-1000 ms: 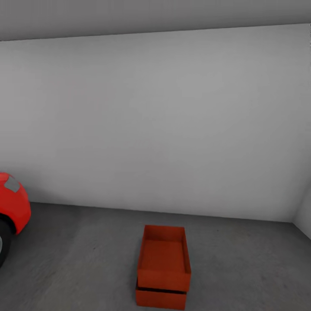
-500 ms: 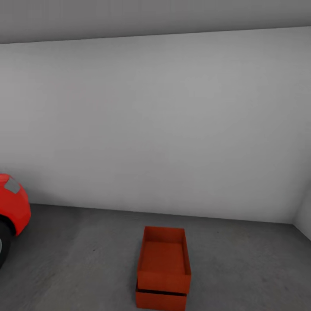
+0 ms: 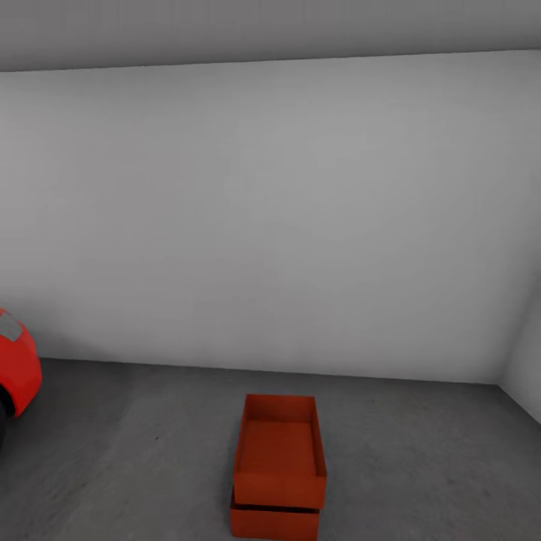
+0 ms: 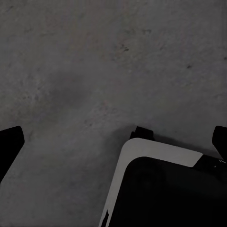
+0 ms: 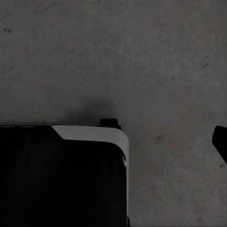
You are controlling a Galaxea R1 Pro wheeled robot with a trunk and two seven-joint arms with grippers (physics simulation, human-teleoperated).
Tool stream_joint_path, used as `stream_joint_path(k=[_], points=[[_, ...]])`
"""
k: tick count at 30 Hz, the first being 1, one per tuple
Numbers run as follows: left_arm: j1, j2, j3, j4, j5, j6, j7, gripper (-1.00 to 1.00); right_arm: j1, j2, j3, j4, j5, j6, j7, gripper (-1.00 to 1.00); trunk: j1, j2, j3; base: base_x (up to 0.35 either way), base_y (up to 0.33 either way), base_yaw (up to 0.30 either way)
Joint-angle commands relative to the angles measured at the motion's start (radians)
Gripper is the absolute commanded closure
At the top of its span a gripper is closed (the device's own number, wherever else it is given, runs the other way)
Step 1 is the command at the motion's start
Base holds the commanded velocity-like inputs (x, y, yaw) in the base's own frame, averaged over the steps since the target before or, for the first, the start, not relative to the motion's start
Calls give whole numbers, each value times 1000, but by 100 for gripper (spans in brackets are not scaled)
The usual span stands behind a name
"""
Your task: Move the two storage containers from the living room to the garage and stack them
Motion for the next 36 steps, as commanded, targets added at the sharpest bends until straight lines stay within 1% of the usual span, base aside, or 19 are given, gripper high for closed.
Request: stream_joint_path(k=[1,16,27,36], points=[[-1,0,-9,0,8,-2,3,-100,-2,0,9,3,-10,-6,1,-100,0,-2,-2,0,0,-1],[-1,0,-9,0,8,-2,3,-100,-2,1,9,4,-12,-6,4,-100,0,-2,-1,0,0,0],[-1,4,-11,-1,10,-2,3,-100,-2,0,9,5,-16,-6,4,-100,0,-2,13,0,0,0],[-1,4,-10,-1,11,-2,3,-100,-2,0,9,5,-16,-5,4,-100,0,-2,15,0,0,0]])
